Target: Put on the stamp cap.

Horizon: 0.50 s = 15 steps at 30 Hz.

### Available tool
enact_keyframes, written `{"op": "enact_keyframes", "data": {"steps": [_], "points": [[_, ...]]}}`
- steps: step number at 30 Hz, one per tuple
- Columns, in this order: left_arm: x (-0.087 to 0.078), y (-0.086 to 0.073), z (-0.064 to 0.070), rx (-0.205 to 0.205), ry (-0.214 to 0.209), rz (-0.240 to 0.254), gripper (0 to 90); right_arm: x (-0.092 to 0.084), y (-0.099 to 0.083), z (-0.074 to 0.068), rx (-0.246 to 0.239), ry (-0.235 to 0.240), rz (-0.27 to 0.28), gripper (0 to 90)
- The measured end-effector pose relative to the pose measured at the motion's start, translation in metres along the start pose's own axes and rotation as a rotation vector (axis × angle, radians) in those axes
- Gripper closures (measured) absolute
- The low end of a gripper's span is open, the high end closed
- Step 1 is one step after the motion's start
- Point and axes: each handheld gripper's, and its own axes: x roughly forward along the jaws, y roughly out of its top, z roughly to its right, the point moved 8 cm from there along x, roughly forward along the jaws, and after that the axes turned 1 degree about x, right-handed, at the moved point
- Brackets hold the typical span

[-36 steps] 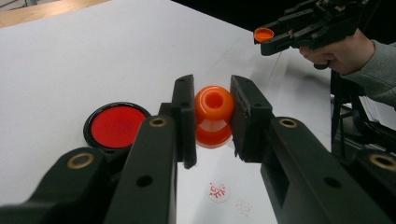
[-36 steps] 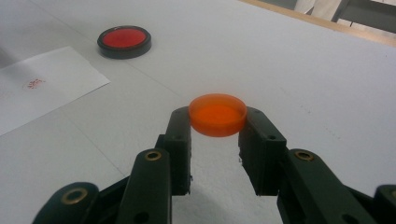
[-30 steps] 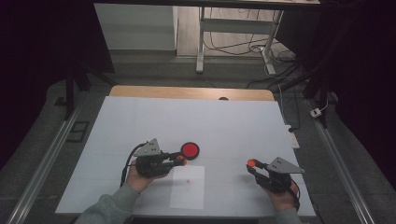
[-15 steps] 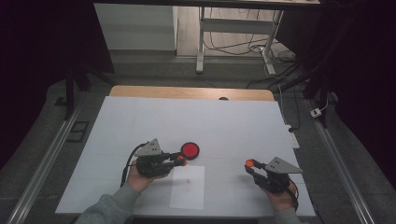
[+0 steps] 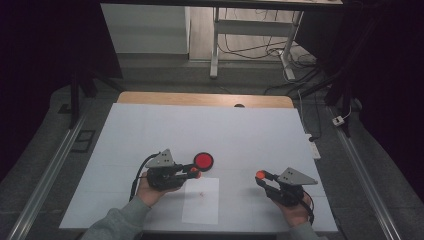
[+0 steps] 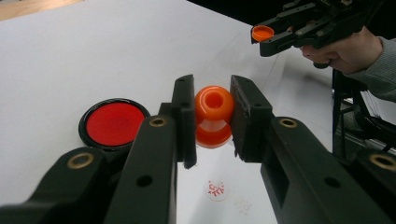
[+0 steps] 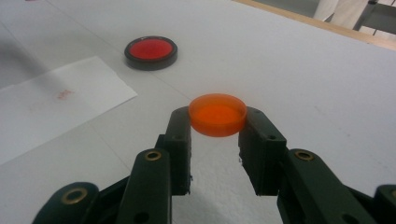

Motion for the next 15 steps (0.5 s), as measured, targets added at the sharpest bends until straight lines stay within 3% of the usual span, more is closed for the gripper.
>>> {"op": "enact_keyframes", "data": {"steps": [15], "points": [[0.003,-0.001,0.002,0.005,-0.005,-0.015,72.5,0.017,0.007,-0.025,-0.034,0.063,-0.007,64.5]]}}
